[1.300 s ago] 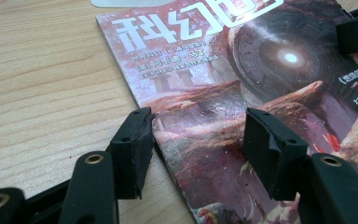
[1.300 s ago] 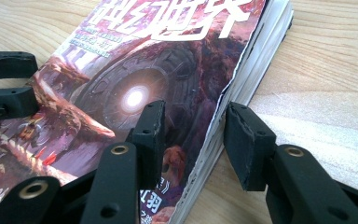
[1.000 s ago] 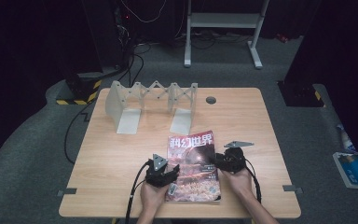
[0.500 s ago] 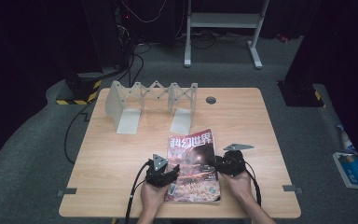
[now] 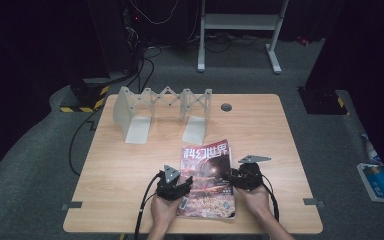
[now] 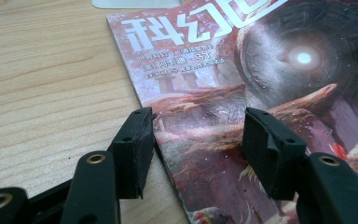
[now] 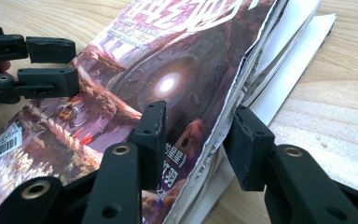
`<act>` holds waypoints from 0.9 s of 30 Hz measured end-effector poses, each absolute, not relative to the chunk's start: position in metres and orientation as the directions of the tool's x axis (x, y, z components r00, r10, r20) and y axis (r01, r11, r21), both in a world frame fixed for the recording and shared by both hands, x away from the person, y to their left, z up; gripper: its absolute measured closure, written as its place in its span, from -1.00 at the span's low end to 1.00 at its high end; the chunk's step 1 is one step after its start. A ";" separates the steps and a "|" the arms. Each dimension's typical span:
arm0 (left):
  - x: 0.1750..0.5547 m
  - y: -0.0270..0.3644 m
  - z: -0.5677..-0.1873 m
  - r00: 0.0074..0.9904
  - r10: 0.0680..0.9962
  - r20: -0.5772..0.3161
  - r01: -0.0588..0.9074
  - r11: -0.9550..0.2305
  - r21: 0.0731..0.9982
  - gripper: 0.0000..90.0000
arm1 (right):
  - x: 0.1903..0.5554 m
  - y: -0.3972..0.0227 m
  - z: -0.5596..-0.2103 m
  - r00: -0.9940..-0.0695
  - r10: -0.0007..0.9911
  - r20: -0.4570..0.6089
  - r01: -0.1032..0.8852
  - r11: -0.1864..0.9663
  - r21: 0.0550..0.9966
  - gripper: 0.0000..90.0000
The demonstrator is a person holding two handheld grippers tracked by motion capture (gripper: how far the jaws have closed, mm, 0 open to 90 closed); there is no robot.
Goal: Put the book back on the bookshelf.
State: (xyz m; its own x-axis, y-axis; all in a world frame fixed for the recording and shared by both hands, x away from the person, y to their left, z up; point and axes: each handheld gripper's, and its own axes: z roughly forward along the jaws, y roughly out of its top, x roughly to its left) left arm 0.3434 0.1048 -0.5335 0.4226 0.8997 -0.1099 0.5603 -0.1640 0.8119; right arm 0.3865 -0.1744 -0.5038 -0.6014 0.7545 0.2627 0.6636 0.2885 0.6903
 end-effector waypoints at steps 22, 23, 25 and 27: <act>0.343 0.105 -0.533 0.425 0.899 -0.109 0.561 -0.167 0.811 0.00 | 0.387 -0.171 -0.490 -0.588 0.755 0.290 0.673 0.259 0.692 0.33; 0.343 0.105 -0.533 0.425 0.899 -0.109 0.561 -0.167 0.811 0.00 | 0.388 -0.169 -0.488 -0.585 0.758 0.289 0.675 0.257 0.692 0.33; 0.343 0.105 -0.533 0.424 0.899 -0.110 0.561 -0.165 0.811 0.01 | 0.391 -0.166 -0.487 -0.587 0.765 0.264 0.669 0.276 0.690 0.33; 0.343 0.105 -0.533 0.424 0.899 -0.111 0.561 -0.164 0.812 0.01 | 0.391 -0.163 -0.489 -0.589 0.772 0.239 0.666 0.296 0.685 0.31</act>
